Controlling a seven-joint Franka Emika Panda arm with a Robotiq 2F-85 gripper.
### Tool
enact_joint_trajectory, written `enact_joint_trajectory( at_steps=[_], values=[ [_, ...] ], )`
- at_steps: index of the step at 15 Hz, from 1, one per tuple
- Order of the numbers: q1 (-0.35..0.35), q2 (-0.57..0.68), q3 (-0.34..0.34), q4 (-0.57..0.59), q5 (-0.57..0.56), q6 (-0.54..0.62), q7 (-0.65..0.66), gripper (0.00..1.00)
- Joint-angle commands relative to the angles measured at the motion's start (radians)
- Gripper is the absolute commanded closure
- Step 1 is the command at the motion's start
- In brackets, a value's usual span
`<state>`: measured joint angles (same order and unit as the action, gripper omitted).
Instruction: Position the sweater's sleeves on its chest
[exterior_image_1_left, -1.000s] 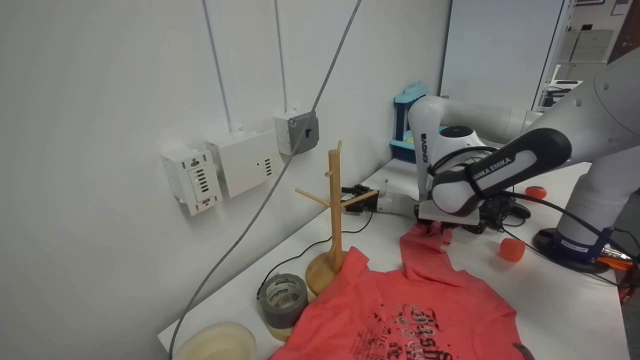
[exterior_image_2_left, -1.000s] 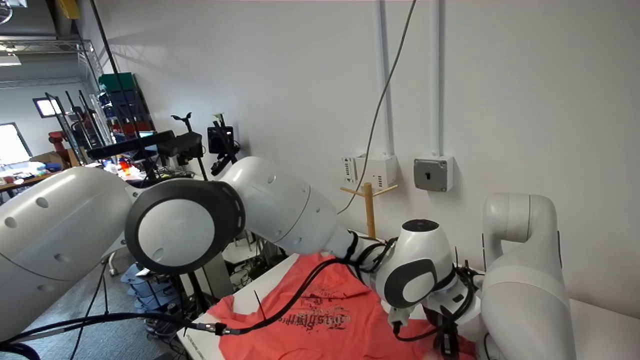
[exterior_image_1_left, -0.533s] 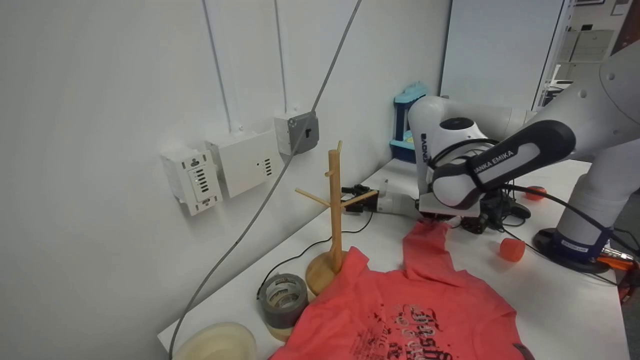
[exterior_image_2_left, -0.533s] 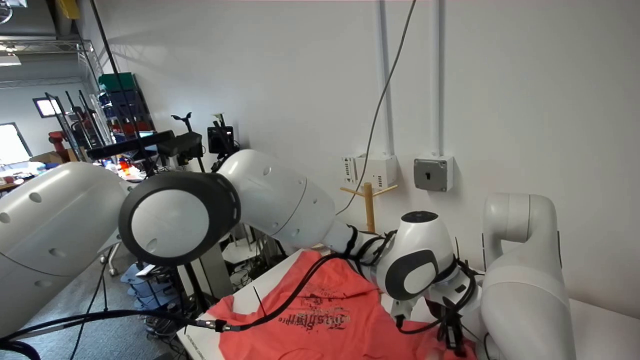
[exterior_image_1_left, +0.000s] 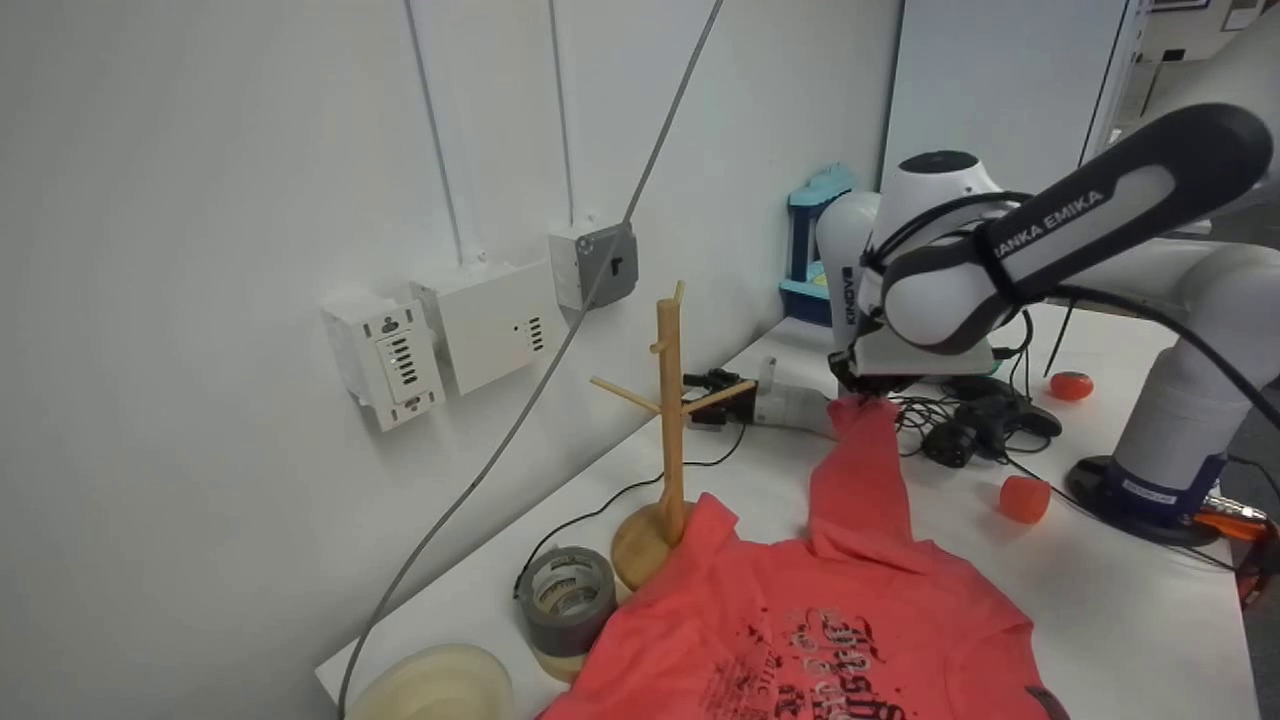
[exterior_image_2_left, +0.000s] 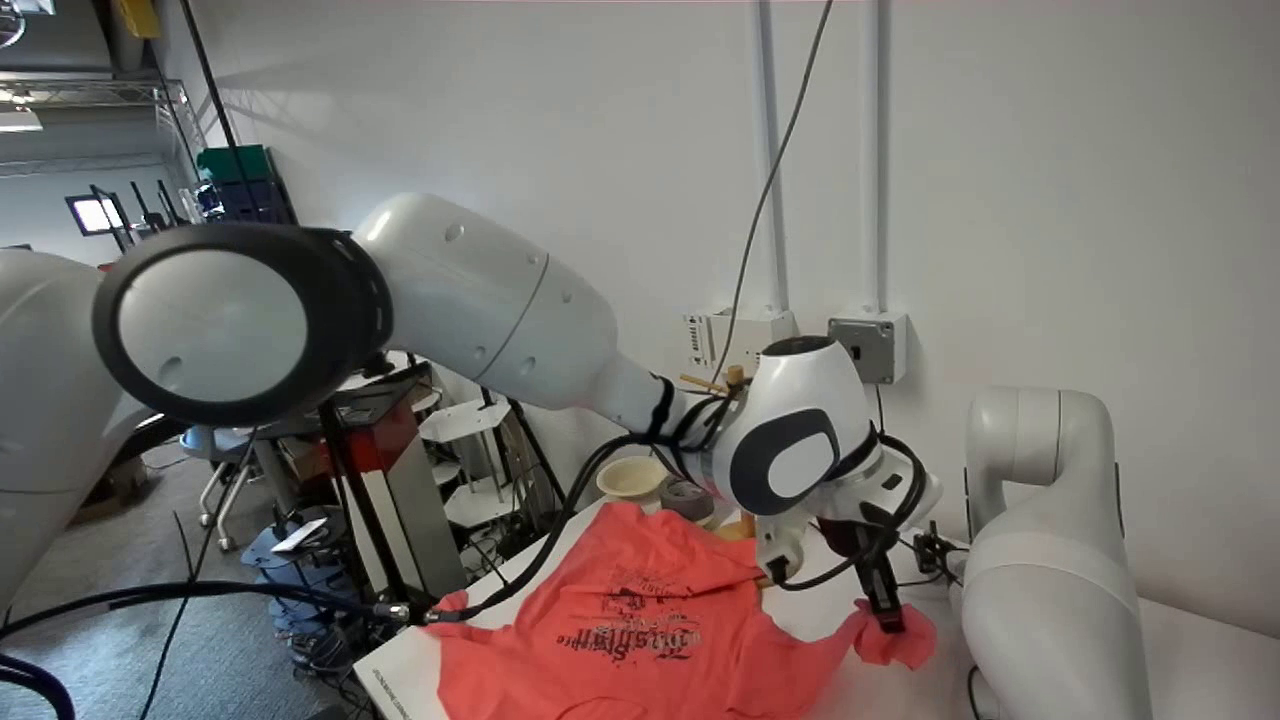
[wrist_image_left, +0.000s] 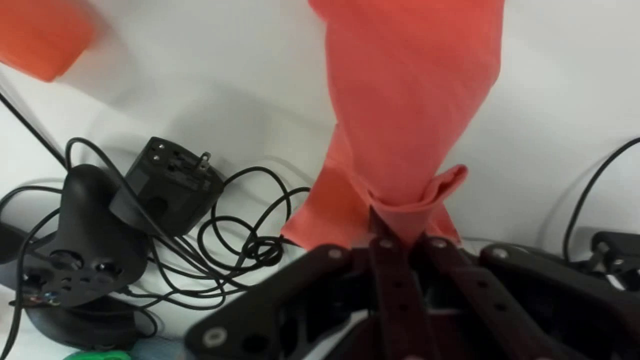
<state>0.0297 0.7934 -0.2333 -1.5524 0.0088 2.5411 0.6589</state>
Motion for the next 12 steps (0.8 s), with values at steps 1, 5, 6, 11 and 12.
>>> enact_joint_trajectory(
  at_steps=[1, 5, 6, 11, 12],
  values=[
    [-0.010, -0.200, 0.059, -0.215, 0.014, -0.008, -0.145, 0.99],
    [-0.024, -0.335, 0.135, -0.365, 0.064, -0.030, -0.283, 0.99],
    [-0.030, -0.363, 0.160, -0.397, 0.083, -0.043, -0.320, 0.99],
    [-0.027, -0.457, 0.237, -0.506, 0.150, -0.118, -0.440, 0.99],
    [-0.023, -0.465, 0.245, -0.517, 0.156, -0.131, -0.452, 0.99]
  ],
)
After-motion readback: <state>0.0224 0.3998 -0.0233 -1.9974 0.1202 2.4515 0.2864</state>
